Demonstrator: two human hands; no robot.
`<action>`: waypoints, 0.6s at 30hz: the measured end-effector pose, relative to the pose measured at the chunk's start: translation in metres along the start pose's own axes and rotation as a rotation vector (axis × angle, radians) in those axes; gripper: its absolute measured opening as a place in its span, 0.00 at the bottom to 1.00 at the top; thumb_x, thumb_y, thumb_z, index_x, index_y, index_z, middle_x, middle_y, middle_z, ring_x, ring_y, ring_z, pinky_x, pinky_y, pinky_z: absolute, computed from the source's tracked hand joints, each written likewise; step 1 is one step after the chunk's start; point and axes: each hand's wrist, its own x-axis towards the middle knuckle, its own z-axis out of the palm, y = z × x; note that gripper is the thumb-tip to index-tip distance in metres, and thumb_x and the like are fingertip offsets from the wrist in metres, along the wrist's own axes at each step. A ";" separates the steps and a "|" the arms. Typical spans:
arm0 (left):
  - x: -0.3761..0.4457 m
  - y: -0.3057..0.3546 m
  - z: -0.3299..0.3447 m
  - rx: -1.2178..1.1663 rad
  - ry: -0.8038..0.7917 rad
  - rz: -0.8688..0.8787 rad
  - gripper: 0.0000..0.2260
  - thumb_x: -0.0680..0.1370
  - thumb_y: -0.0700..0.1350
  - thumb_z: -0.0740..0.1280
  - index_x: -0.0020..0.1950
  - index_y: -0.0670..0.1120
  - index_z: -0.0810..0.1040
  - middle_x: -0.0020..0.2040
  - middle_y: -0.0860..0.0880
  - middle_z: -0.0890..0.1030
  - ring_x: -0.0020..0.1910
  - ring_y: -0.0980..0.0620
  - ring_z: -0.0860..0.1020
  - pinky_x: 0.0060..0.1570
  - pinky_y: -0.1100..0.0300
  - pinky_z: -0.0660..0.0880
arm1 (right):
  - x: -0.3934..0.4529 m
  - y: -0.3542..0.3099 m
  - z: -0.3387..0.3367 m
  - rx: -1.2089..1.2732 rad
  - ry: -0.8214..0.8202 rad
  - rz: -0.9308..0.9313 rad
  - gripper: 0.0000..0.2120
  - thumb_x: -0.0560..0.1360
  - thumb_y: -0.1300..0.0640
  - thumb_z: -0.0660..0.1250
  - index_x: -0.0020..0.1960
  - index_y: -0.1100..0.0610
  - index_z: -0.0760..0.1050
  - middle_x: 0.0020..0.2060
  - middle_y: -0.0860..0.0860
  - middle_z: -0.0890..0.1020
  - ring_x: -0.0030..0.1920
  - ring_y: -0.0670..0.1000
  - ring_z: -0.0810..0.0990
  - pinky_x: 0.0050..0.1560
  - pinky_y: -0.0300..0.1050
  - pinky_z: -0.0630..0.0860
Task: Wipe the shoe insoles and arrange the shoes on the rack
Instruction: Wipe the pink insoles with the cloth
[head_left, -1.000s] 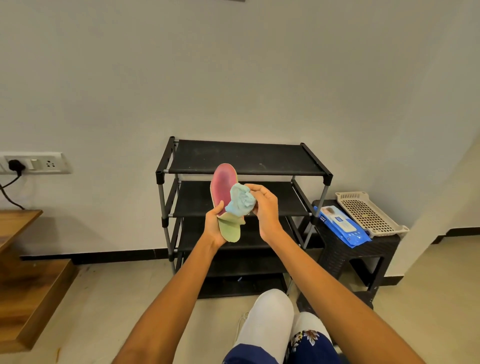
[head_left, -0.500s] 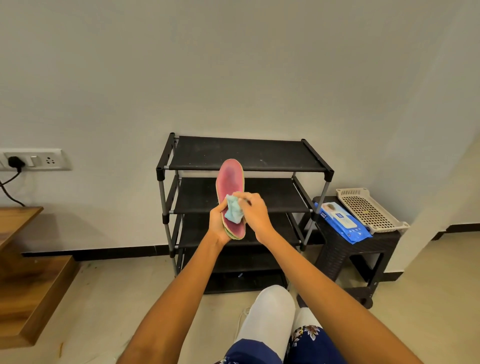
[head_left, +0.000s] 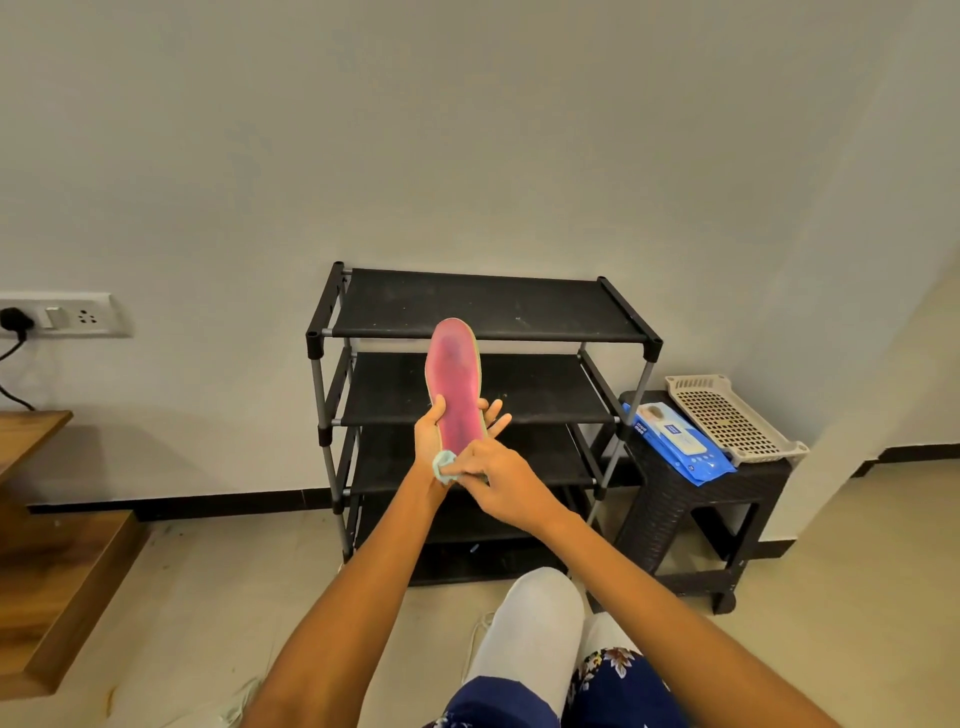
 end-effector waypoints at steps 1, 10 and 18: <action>0.000 -0.001 0.000 0.011 -0.002 0.003 0.21 0.78 0.54 0.58 0.58 0.36 0.73 0.47 0.41 0.82 0.52 0.42 0.82 0.56 0.44 0.75 | -0.002 0.001 -0.004 0.031 -0.018 -0.003 0.10 0.76 0.62 0.66 0.55 0.59 0.81 0.48 0.52 0.82 0.51 0.48 0.79 0.58 0.44 0.76; -0.002 0.003 0.003 0.092 -0.014 -0.028 0.16 0.80 0.51 0.56 0.57 0.43 0.76 0.43 0.44 0.82 0.39 0.47 0.83 0.36 0.56 0.81 | 0.043 -0.005 -0.041 0.254 0.495 0.205 0.12 0.77 0.63 0.64 0.59 0.57 0.77 0.53 0.47 0.78 0.52 0.44 0.77 0.49 0.31 0.76; 0.004 0.004 0.005 0.053 0.014 0.017 0.23 0.80 0.56 0.56 0.57 0.38 0.76 0.47 0.39 0.82 0.53 0.41 0.80 0.61 0.44 0.72 | 0.045 -0.001 0.015 -0.452 0.162 0.120 0.24 0.79 0.46 0.54 0.63 0.62 0.73 0.65 0.61 0.71 0.69 0.59 0.67 0.70 0.52 0.62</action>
